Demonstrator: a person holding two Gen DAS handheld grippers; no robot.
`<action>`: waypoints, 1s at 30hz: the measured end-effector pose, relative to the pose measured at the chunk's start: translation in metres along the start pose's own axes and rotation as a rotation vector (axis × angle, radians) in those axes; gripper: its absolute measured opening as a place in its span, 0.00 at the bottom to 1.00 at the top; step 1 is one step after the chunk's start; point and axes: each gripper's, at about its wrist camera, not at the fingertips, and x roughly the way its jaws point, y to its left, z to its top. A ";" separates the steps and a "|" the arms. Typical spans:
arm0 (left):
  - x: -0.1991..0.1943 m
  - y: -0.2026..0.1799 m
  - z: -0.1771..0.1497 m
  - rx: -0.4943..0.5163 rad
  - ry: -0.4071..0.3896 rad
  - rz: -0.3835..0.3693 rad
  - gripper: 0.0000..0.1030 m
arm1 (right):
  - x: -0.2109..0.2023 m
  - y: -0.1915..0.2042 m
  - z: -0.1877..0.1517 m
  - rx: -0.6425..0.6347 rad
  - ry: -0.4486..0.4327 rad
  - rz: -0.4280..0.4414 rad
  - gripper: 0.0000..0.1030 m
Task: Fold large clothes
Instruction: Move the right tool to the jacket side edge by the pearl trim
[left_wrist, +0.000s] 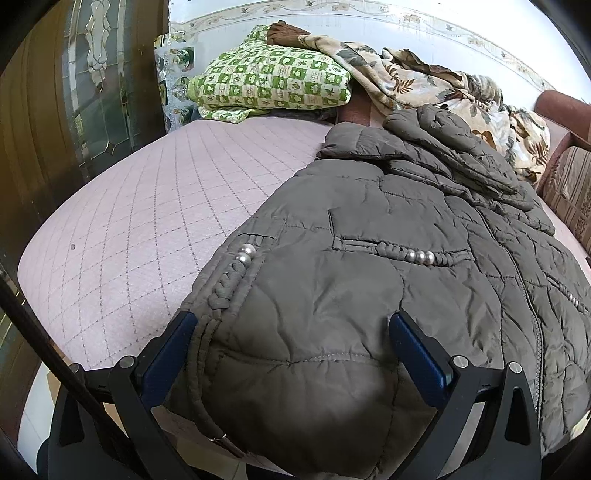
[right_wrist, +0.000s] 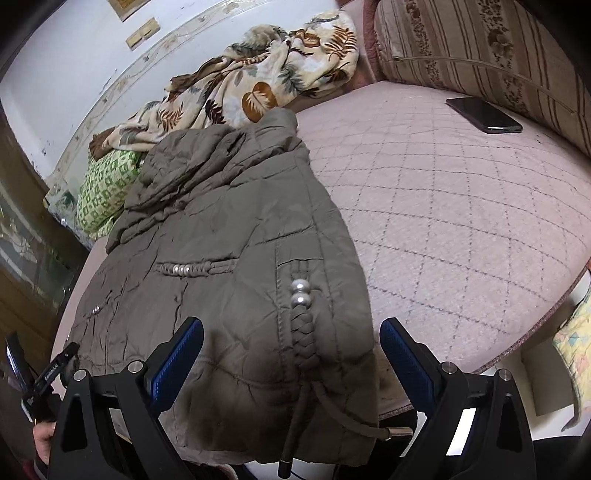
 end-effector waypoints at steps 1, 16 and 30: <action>0.000 0.000 0.000 0.001 0.000 0.001 1.00 | 0.000 0.000 0.000 0.001 -0.001 -0.001 0.95; -0.003 0.002 -0.003 0.038 -0.035 0.011 1.00 | 0.002 0.000 0.004 0.023 -0.032 0.001 0.95; 0.001 0.007 -0.004 0.013 -0.022 -0.018 1.00 | 0.002 -0.025 0.008 0.149 -0.033 0.041 0.95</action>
